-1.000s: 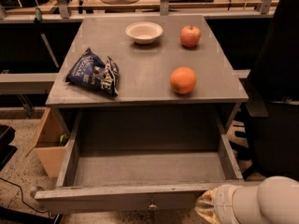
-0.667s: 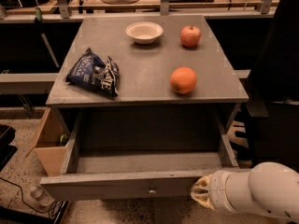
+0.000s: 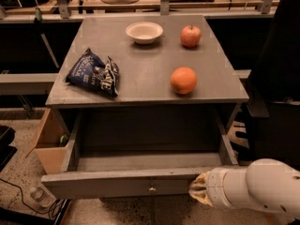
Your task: Close top drawer
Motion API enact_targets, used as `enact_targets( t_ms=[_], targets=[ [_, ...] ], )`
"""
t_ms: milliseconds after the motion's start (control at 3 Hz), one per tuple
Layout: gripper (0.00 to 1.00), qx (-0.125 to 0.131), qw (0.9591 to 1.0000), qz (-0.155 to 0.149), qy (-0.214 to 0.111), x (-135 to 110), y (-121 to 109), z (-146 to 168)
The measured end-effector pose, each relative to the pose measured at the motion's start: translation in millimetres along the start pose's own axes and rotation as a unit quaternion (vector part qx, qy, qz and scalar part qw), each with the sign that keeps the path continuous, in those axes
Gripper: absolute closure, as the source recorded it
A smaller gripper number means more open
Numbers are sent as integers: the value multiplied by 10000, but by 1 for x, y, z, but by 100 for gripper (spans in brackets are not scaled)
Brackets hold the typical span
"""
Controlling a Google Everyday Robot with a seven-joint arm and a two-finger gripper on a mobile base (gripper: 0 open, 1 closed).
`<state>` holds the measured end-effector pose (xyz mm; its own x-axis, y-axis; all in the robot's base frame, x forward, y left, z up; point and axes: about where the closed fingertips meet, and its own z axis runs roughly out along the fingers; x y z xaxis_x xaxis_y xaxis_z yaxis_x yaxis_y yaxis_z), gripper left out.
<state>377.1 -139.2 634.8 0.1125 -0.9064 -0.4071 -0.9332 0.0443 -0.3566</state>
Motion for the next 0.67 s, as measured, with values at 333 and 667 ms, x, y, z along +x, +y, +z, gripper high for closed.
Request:
enact_targets(
  t_ms=[333, 667],
  targets=[
    [100, 75, 9999, -84, -70, 2, -19, 10],
    [100, 175, 9993, -51, -339, 14, -64, 35]
  ],
)
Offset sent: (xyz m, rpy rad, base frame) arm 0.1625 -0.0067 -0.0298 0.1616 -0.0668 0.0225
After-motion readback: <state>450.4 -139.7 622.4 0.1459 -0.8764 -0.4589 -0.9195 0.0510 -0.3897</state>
